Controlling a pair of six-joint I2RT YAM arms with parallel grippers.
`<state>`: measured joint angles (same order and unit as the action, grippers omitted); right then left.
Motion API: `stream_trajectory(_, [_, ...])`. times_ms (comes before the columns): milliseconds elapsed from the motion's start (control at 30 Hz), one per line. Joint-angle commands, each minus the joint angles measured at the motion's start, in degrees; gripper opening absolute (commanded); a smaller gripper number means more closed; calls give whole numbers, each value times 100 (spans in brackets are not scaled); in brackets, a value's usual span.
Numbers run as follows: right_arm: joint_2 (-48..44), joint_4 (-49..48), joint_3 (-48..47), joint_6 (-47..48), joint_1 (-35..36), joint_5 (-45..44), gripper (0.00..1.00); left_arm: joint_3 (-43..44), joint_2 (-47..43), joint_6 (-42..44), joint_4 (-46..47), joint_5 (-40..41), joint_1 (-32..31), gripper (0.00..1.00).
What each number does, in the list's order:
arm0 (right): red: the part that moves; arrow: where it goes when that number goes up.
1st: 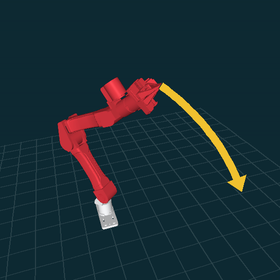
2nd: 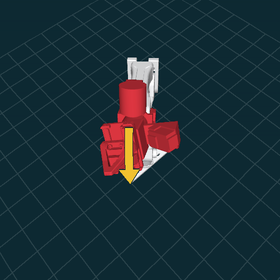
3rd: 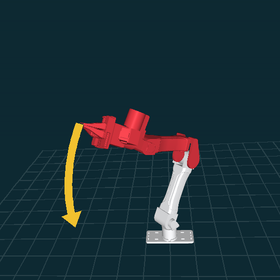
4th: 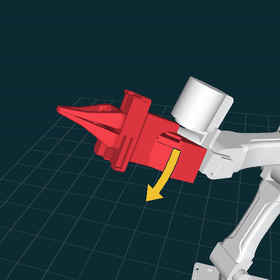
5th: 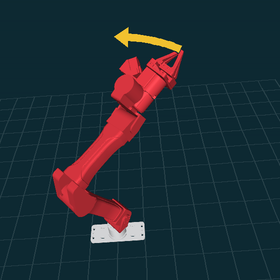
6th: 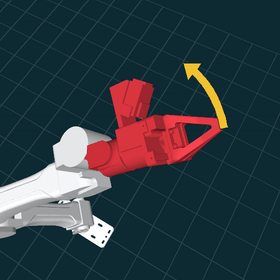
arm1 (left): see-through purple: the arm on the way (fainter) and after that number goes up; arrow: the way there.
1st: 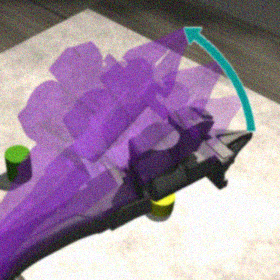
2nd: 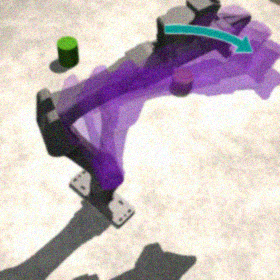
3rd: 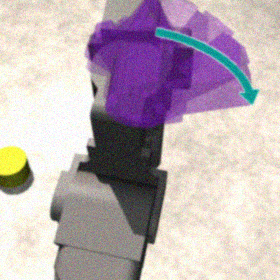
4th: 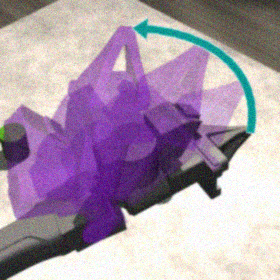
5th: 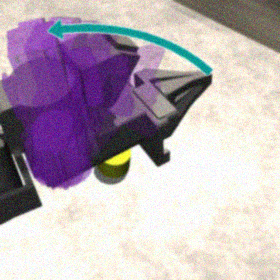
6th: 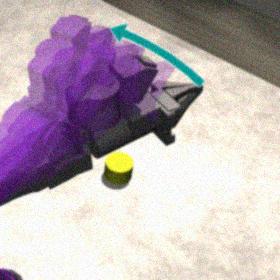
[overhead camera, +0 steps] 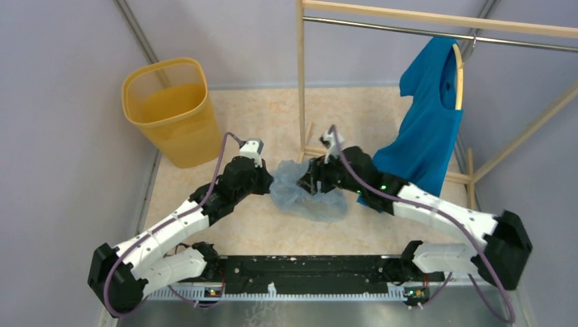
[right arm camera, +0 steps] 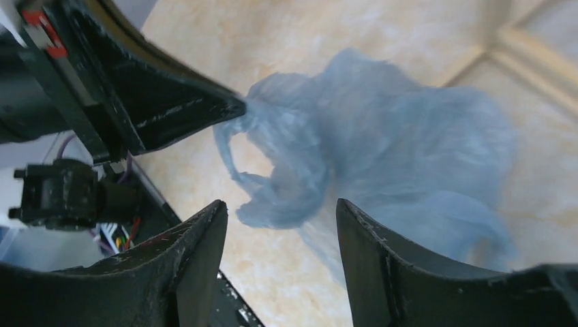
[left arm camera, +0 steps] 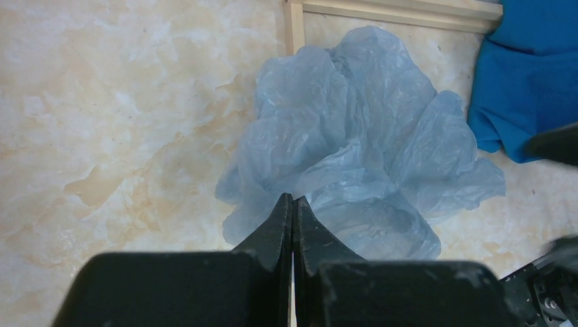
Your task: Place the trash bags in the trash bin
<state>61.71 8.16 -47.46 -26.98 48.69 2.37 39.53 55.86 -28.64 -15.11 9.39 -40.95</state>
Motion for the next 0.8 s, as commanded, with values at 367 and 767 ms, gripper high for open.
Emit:
stream_trajectory(367, [2978,-3758,-59,-369,881,-1164,47,289,-1226,-584,-59,-903,-3,0])
stream_trajectory(767, [991,-1126,175,187,879,-417,88,359,-1822,-179,-478,698,8,0])
